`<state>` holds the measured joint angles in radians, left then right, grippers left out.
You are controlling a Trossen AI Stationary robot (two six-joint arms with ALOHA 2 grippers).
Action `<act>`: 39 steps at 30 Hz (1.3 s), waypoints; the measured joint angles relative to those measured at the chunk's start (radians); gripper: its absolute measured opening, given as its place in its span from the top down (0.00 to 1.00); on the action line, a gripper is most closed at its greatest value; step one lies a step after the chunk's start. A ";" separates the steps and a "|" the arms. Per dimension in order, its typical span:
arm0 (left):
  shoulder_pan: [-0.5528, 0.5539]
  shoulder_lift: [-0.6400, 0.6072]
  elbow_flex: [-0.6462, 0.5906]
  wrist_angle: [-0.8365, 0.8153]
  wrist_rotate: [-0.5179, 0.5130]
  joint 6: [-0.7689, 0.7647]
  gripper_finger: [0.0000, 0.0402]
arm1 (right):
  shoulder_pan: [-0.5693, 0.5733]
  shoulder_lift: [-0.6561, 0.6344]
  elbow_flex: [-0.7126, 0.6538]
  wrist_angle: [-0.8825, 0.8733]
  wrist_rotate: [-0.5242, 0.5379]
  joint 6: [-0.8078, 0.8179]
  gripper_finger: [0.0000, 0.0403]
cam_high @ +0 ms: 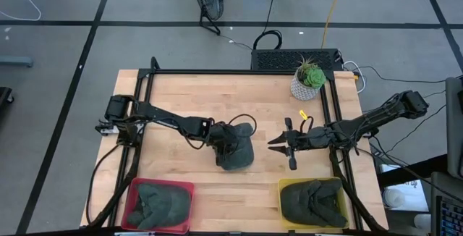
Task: Pick & Place hat
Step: Put the grey cap into the pink bin
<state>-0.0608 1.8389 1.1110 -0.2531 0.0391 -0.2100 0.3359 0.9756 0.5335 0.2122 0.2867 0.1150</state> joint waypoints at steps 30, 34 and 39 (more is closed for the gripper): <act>-0.140 -0.361 -0.001 -0.273 -0.023 -0.276 0.97 | -0.001 0.001 -0.085 0.120 0.000 -0.017 0.85; -0.217 -0.465 -0.001 -0.312 -0.085 -0.446 0.99 | -0.001 0.001 -0.152 0.286 0.000 -0.036 0.85; -0.324 -0.563 0.000 -0.331 -0.210 -0.641 0.99 | -0.001 0.000 -0.228 0.457 0.001 -0.057 0.85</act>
<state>-0.3848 1.2761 1.1107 -0.5841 -0.1706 -0.8512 0.3344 0.9760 0.3060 0.6689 0.2874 0.0583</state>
